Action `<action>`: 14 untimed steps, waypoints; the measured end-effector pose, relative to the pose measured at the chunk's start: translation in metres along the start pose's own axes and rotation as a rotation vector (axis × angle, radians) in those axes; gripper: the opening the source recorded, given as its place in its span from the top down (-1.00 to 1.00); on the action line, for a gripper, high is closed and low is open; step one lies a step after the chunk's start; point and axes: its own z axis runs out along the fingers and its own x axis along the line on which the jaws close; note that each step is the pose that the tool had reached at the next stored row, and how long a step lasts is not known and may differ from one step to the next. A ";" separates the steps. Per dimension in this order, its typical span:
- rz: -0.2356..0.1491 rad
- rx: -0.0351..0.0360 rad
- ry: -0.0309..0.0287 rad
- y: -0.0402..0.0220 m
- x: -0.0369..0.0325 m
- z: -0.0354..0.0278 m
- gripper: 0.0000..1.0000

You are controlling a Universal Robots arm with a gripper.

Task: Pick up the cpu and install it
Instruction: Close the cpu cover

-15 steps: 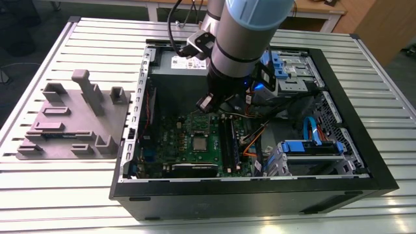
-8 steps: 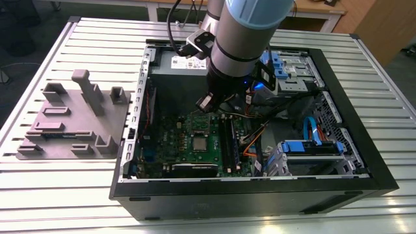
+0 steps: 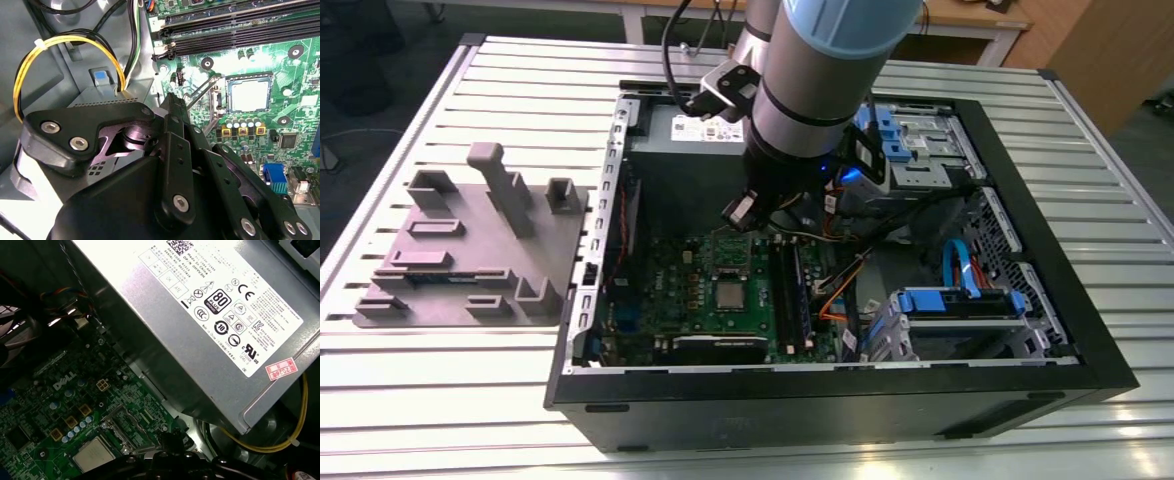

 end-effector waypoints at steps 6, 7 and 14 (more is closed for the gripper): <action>-0.002 -0.0002 0.0006 0.0001 -0.0001 -0.0010 0.80; -0.002 -0.0002 0.0005 0.0002 -0.0001 -0.0012 0.80; -0.002 0.0007 0.0016 -0.0001 0.0002 -0.0016 0.80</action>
